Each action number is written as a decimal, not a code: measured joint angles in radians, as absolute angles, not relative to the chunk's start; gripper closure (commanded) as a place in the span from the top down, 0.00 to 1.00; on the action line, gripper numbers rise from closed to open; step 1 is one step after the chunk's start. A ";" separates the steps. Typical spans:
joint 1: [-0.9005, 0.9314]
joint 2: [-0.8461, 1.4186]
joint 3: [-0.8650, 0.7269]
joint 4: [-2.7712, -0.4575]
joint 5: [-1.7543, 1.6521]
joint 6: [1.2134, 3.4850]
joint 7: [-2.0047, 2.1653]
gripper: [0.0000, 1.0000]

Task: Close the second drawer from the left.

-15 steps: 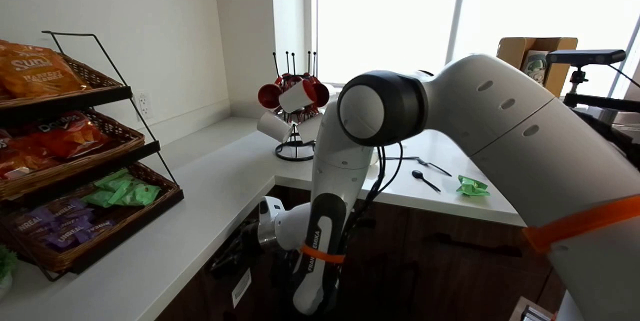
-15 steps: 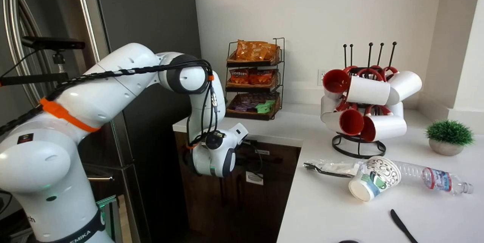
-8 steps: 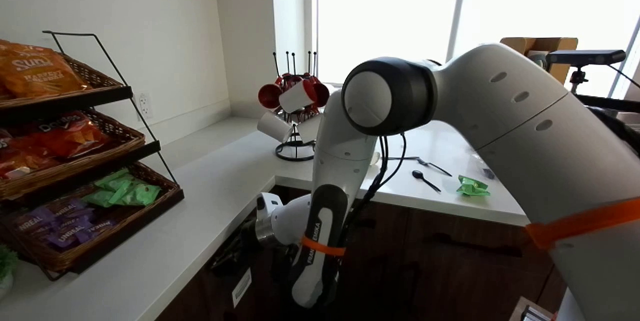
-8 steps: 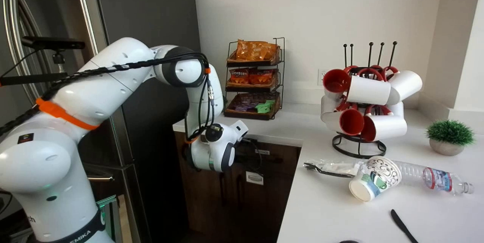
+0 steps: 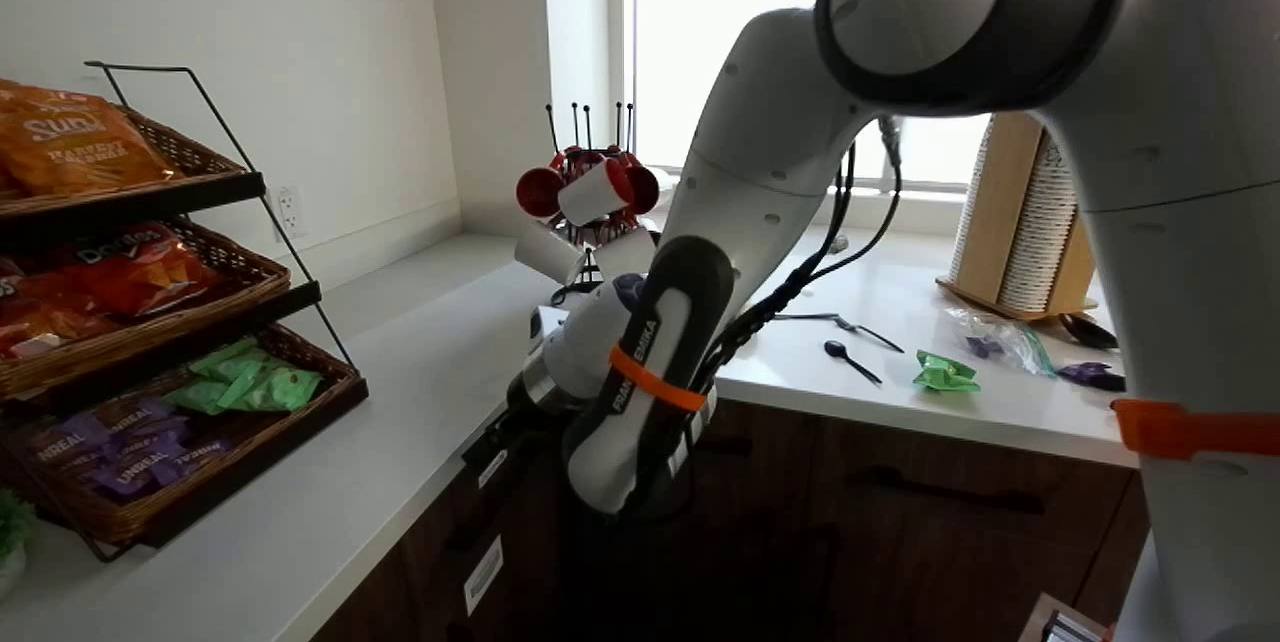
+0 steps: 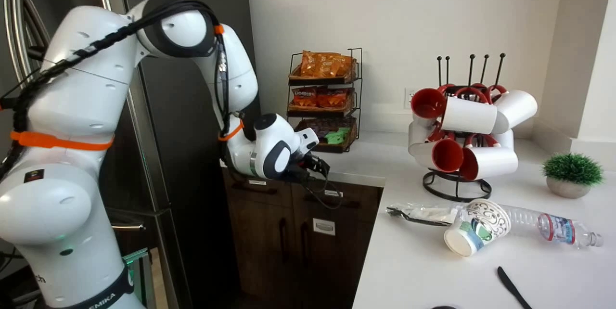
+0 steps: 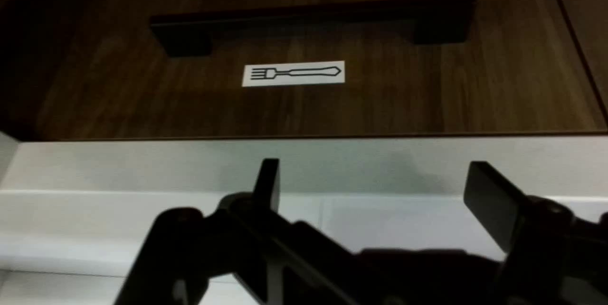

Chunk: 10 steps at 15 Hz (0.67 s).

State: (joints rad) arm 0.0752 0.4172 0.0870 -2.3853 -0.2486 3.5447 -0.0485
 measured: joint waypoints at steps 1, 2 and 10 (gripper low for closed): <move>0.091 0.358 0.075 -2.406 -0.203 3.477 -0.048 1.00; 0.124 0.298 0.045 -2.423 -0.151 3.409 -0.050 1.00; 0.315 -0.150 -0.293 -2.487 -0.368 2.740 0.275 1.00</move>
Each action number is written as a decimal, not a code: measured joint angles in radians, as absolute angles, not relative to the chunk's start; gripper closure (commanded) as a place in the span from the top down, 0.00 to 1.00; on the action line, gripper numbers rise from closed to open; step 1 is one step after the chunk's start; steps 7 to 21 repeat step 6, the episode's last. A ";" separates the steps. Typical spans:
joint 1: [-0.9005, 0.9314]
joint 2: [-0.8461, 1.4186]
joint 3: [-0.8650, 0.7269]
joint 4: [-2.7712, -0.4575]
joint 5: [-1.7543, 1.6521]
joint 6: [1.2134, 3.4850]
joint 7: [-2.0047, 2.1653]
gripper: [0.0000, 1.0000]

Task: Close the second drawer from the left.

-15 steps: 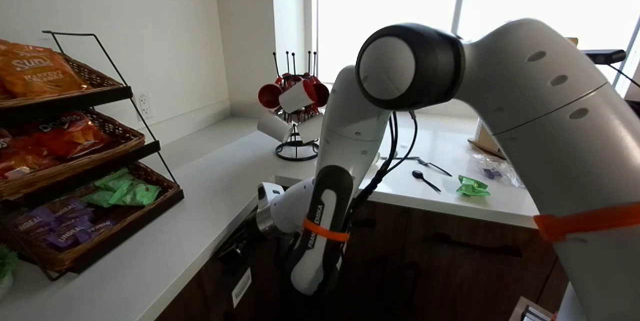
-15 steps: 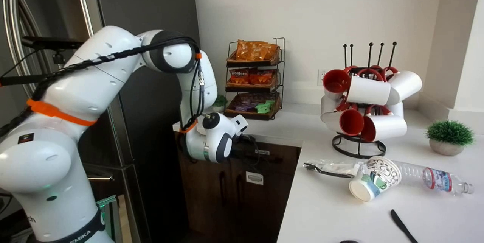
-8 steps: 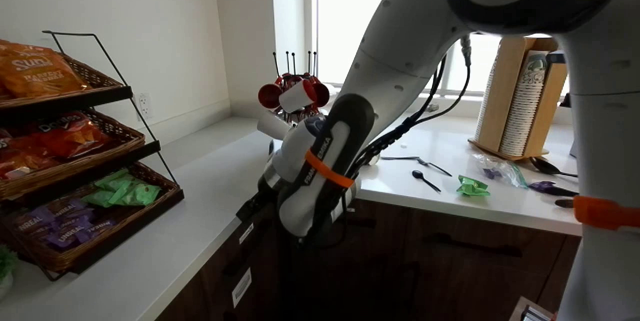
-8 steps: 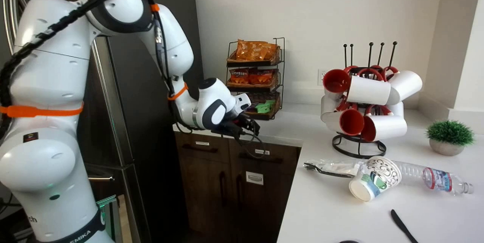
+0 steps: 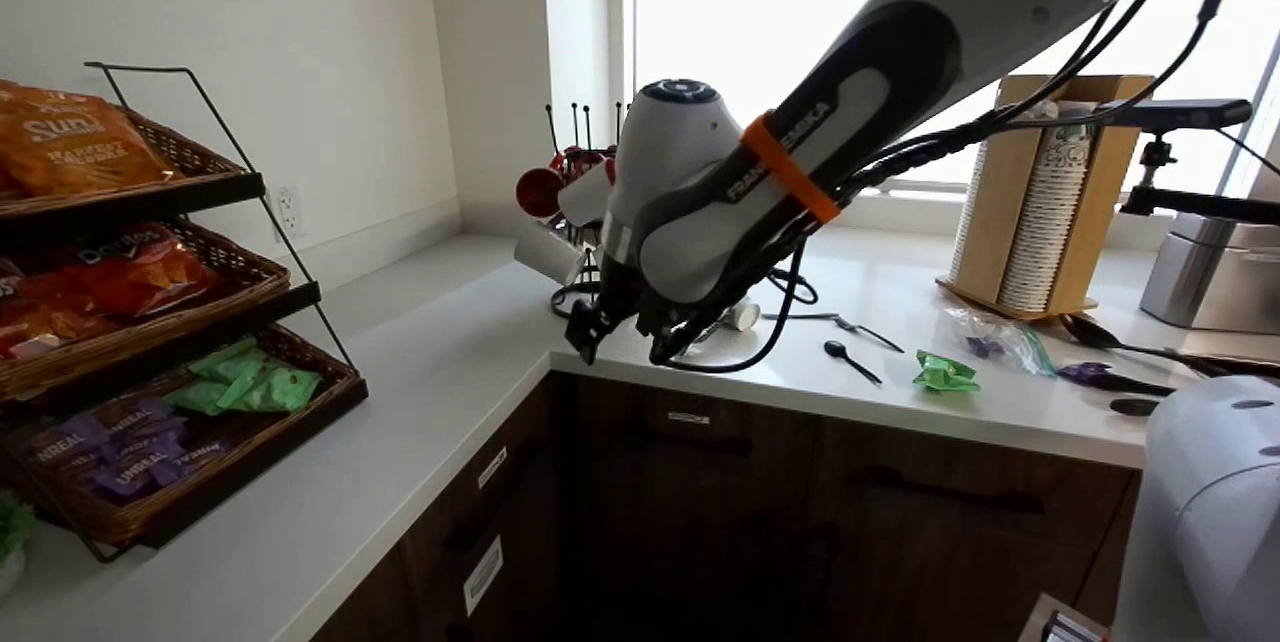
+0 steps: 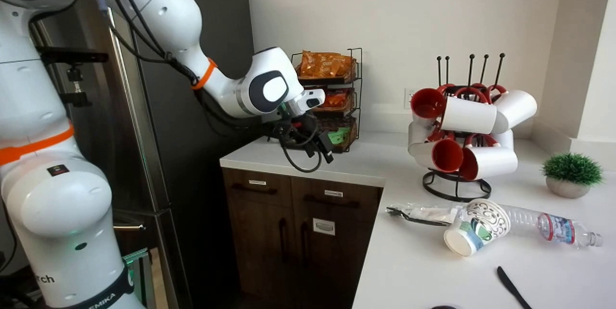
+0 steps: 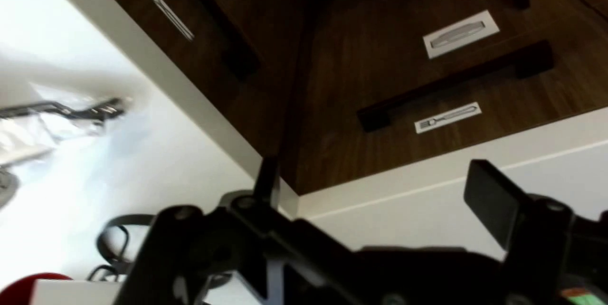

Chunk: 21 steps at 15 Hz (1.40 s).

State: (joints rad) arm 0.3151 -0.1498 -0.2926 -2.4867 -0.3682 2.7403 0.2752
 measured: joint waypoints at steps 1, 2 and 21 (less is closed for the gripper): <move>0.278 -0.197 -0.247 -2.494 -0.374 2.657 0.301 1.00; 0.235 -0.247 -0.184 -2.498 -0.356 2.600 0.295 1.00; 0.203 -0.376 -0.105 -2.522 -0.328 2.526 0.288 1.00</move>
